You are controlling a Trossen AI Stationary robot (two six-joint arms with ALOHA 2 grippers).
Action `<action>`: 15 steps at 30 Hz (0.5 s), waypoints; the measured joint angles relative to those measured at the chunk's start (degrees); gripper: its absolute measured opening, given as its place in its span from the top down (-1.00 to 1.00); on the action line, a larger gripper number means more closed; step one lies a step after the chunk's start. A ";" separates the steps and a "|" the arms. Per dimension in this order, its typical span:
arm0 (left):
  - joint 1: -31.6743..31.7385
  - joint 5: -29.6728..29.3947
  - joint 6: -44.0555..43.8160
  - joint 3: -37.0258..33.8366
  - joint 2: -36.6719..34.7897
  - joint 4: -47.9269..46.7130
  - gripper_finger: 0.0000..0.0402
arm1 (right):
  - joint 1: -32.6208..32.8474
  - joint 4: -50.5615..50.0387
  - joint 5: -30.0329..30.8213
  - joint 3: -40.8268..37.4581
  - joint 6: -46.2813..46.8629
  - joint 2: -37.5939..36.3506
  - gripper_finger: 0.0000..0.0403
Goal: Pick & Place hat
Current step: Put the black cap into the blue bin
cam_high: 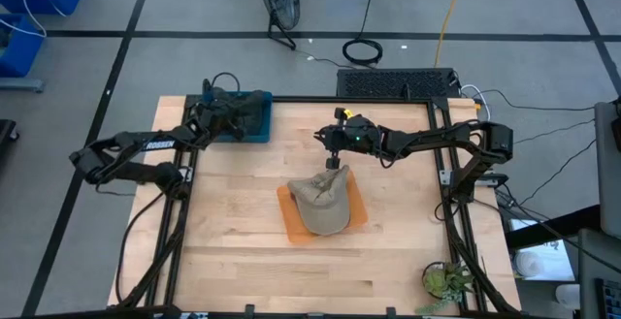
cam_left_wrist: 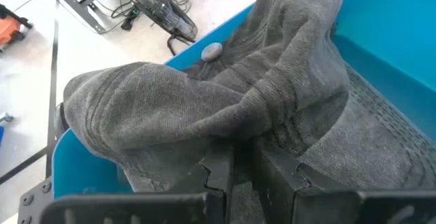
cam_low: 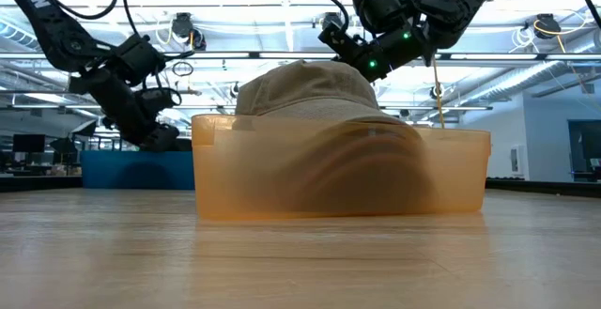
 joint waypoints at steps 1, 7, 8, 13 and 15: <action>0.00 0.05 0.00 0.00 0.01 -0.08 0.69 | 0.00 0.00 0.00 0.00 0.00 0.00 0.90; 0.00 0.63 -1.55 0.02 0.05 -1.58 0.69 | 0.00 0.00 0.02 0.00 0.00 0.00 0.90; -0.02 0.63 -1.54 0.02 0.05 -1.62 0.69 | 0.00 0.00 0.02 0.00 -0.01 0.00 0.90; -0.50 0.96 -1.53 -0.26 -1.98 -1.77 0.69 | 0.00 0.00 0.02 0.00 -0.02 0.00 0.90; -1.31 0.96 -1.53 -0.31 -4.32 -2.30 0.69 | 0.00 0.02 0.02 -0.01 -0.11 0.00 0.90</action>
